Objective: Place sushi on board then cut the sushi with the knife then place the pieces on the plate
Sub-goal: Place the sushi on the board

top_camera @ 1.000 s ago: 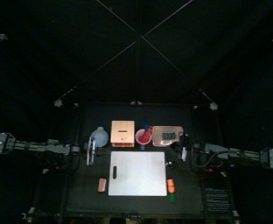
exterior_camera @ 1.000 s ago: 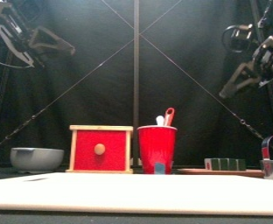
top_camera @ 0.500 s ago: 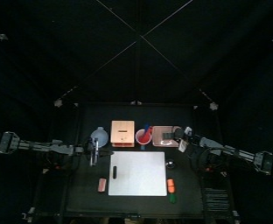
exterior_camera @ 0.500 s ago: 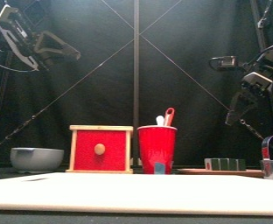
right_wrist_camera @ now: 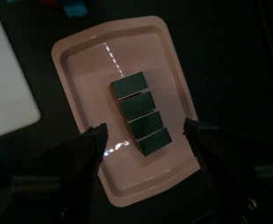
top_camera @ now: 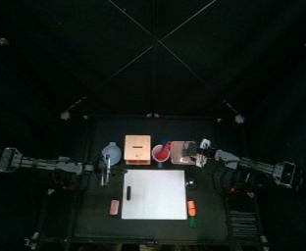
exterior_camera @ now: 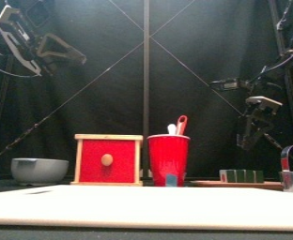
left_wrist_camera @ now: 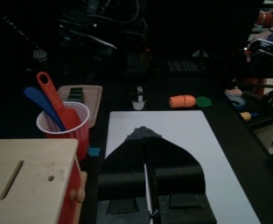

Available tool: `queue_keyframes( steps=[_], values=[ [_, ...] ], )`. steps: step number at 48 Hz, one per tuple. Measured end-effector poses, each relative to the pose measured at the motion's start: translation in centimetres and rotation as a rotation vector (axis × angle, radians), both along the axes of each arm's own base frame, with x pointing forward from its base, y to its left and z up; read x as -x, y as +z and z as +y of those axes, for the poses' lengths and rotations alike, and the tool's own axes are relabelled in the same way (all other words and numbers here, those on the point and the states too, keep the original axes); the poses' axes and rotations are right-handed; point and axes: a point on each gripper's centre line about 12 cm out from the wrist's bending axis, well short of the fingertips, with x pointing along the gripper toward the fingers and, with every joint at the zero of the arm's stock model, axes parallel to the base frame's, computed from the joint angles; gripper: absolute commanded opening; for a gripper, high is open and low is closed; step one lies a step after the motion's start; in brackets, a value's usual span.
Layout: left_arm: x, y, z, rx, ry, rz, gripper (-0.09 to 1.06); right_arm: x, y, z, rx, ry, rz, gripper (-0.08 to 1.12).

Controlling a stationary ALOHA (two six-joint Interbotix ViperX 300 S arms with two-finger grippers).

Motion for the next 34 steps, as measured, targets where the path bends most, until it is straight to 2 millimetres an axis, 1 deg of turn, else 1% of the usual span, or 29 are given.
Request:
queue_keyframes(
  steps=[8,14,23,34],
  values=[
    [0.0,0.0,0.0,0.002,0.002,0.000,-0.01,-0.8,-1.3,-0.9,-0.021,0.041,0.073,0.98],
    [0.0,0.0,0.0,0.003,0.000,0.000,-0.01,-1.0,-2.4,-1.8,-0.050,0.060,0.115,0.98],
    [0.0,0.0,0.0,0.002,0.000,0.000,-0.01,-0.7,-3.8,-3.3,-0.099,0.062,0.140,0.98],
    [0.0,-0.1,0.0,0.003,0.002,0.002,-0.01,-1.0,-5.3,-4.0,-0.153,0.078,0.138,0.98]
  ],
)
